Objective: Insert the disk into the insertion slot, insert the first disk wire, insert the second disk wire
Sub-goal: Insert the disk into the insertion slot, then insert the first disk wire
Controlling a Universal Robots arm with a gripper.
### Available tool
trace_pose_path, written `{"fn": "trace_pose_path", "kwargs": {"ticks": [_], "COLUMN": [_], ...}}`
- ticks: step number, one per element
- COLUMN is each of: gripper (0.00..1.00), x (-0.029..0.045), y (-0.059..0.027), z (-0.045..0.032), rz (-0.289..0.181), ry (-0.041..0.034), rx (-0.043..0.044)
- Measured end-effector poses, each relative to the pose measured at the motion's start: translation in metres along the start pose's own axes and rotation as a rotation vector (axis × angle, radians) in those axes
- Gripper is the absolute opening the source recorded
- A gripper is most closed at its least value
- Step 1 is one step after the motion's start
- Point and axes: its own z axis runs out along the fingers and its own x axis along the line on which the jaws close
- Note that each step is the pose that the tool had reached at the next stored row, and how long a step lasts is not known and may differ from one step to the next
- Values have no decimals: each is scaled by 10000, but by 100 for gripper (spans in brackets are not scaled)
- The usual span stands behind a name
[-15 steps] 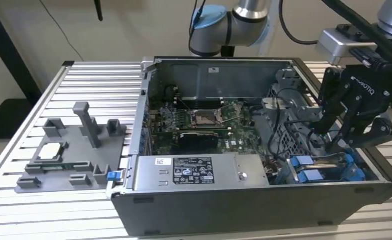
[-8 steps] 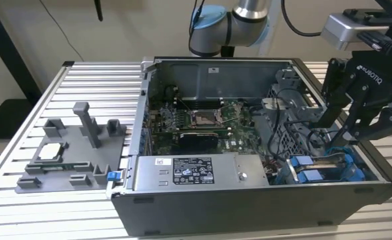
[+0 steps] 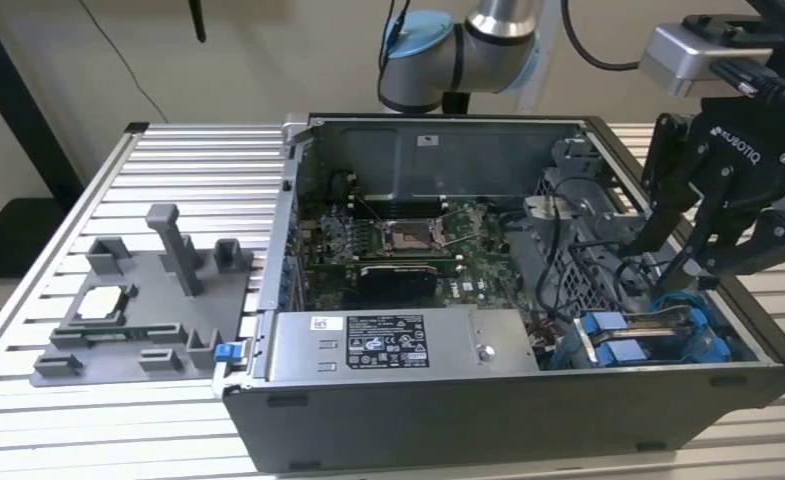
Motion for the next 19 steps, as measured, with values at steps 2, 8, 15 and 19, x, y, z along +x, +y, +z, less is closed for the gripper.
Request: {"fn": "trace_pose_path", "kwargs": {"ticks": [2, 8, 15, 19], "gripper": [100, 100, 0, 0], "x": [-42, -146, -200, -210], "y": [3, 14, 30, 37], "z": [0, 23, 86, 110], "rz": [2, 17, 54, 47], "ry": [0, -53, -232, -457], "rx": [2, 9, 20, 30]}}
